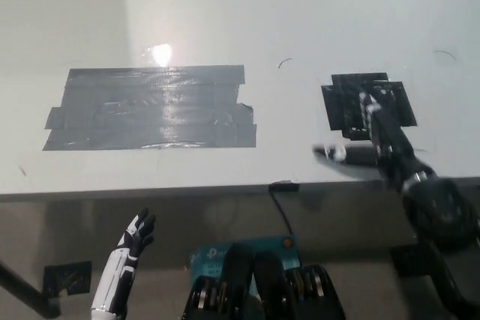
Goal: A stapler is kept on the black spot marked on the desk infront of the robot. The robot picks up the stapler using its right hand and passes it to a person
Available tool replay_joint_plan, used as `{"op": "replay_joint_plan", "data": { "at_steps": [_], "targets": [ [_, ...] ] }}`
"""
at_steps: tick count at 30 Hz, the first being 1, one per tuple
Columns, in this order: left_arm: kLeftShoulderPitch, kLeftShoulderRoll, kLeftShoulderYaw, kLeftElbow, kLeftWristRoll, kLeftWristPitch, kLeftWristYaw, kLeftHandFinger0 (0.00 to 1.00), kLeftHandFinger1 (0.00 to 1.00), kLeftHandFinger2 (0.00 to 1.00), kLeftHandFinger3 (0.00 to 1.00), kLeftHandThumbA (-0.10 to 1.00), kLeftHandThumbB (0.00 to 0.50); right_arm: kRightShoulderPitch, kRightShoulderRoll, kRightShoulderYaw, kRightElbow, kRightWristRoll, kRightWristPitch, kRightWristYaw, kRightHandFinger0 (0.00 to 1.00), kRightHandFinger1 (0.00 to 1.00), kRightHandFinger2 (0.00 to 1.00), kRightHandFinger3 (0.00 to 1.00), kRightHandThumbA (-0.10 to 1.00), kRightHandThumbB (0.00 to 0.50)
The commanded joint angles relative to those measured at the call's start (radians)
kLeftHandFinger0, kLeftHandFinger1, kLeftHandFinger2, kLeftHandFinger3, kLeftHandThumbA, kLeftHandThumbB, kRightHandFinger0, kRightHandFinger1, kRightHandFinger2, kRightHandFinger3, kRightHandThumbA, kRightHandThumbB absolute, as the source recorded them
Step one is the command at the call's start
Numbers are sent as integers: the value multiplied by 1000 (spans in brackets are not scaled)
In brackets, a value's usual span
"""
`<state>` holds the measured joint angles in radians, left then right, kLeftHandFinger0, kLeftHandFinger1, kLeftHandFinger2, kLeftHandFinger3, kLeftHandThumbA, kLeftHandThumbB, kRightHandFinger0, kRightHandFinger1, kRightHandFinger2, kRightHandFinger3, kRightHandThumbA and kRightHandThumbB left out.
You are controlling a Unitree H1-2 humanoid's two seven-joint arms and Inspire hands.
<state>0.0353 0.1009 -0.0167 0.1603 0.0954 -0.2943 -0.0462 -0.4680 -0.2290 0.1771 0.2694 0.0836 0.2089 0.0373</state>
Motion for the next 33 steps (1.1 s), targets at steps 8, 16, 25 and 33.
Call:
{"op": "replay_joint_plan", "data": {
  "at_steps": [8, 16, 25, 33],
  "targets": [
    [71, 10, -15, 14, 9, -58, -5, 1000, 1000, 1000, 1000, 1000, 494, 721, -164, -34, -1156, 335, -174, 72, 1000, 1000, 1000, 1000, 1000, 332],
    [30, 15, -6, 28, 3, -57, -2, 1000, 1000, 1000, 1000, 1000, 500, 712, -94, -21, -991, 308, -264, 121, 1000, 1000, 1000, 1000, 1000, 310],
    [20, 9, -9, 22, -1, -59, -2, 1000, 1000, 1000, 1000, 1000, 497, 650, 18, -36, -547, 199, -314, 115, 1000, 1000, 1000, 1000, 1000, 201],
    [19, 13, -11, 11, 30, -47, 12, 1000, 1000, 1000, 1000, 1000, 500, 626, 24, -53, -428, 179, -307, 146, 1000, 1000, 1000, 1000, 1000, 264]
  ]
}}
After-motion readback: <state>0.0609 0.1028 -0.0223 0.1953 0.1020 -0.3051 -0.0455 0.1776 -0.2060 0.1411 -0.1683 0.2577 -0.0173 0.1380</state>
